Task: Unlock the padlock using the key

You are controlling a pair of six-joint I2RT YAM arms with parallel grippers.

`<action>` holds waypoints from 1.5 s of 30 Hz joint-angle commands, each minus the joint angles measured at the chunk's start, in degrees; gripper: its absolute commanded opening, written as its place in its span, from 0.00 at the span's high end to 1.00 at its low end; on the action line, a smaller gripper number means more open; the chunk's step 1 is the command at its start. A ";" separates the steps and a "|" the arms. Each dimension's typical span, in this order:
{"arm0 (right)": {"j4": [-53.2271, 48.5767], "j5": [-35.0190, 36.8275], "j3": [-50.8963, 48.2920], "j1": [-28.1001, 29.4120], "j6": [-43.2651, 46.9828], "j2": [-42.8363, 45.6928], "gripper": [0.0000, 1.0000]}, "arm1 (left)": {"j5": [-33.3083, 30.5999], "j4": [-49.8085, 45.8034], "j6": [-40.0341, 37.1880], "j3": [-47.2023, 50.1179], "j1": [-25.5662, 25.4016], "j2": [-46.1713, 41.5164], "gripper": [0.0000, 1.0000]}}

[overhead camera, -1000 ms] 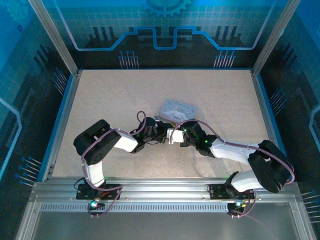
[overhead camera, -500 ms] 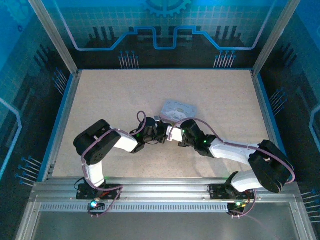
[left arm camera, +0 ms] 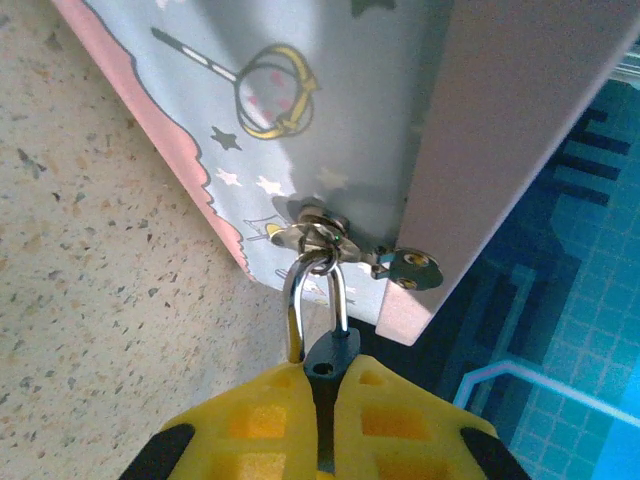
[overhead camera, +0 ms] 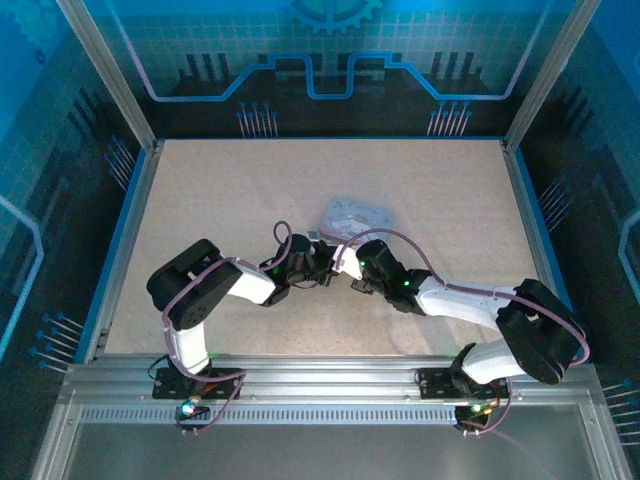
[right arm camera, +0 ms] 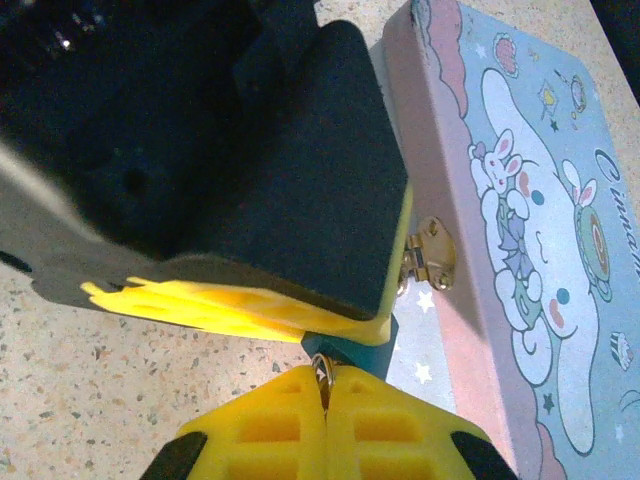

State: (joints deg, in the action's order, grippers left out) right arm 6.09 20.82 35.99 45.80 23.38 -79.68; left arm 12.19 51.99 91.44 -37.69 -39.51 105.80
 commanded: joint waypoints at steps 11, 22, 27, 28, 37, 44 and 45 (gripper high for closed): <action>7.69 -3.17 0.21 1.09 -14.58 -1.48 1.00 | 0.41 2.95 -0.65 0.51 -0.33 -0.95 0.96; 15.26 -8.80 -4.58 0.34 -27.52 -3.75 1.00 | -0.01 -0.31 -3.37 0.26 -0.35 -0.78 0.95; 17.57 -9.39 -6.22 0.08 -30.34 -4.48 1.00 | 0.14 -0.31 -3.37 -0.10 -0.36 -0.16 0.95; 17.98 -9.39 -6.40 -0.01 -30.86 -4.56 1.00 | 0.20 -0.18 -3.23 -0.14 -0.34 -0.05 0.95; 18.30 -8.87 -7.25 -0.23 -32.11 -4.45 1.00 | 0.14 0.14 -3.54 -0.01 -0.37 0.11 0.95; 17.20 -8.73 -7.42 -0.51 -32.38 -4.13 1.00 | 0.20 0.81 -4.57 0.58 -0.03 -0.04 0.80; 17.12 -8.81 -7.43 -0.60 -32.39 -4.09 1.00 | 0.36 1.07 -4.67 0.76 0.11 -0.22 0.77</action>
State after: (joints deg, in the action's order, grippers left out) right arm 22.28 15.53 29.23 45.32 -7.35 -83.59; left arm 11.20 48.93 88.03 -37.19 -39.16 105.80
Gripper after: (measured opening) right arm 0.042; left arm 0.210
